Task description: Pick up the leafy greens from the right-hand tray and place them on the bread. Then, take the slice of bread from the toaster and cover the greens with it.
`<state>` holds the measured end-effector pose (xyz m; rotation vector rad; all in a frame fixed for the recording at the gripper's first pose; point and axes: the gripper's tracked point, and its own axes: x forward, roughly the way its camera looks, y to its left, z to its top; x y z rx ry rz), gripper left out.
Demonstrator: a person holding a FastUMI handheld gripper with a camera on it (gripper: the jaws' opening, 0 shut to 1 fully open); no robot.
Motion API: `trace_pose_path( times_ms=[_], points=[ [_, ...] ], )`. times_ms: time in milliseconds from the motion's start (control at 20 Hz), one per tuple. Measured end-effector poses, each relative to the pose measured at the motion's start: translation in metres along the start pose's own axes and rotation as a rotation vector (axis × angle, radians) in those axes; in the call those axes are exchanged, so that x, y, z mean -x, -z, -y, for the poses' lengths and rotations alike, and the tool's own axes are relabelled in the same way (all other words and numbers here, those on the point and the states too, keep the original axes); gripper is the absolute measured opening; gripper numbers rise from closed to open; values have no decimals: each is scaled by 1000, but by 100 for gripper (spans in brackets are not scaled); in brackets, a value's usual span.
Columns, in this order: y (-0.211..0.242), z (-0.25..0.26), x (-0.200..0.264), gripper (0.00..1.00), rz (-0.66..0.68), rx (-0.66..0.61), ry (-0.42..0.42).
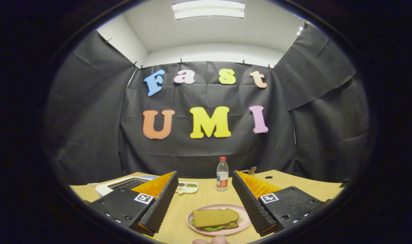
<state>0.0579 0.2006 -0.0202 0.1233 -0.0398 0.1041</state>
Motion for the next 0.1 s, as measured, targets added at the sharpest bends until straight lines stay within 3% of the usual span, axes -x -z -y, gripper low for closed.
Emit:
trace_pose_path(
  times_ms=[100],
  points=[
    [1, 0, -2, 98, 1, 0, 1]
  ],
)
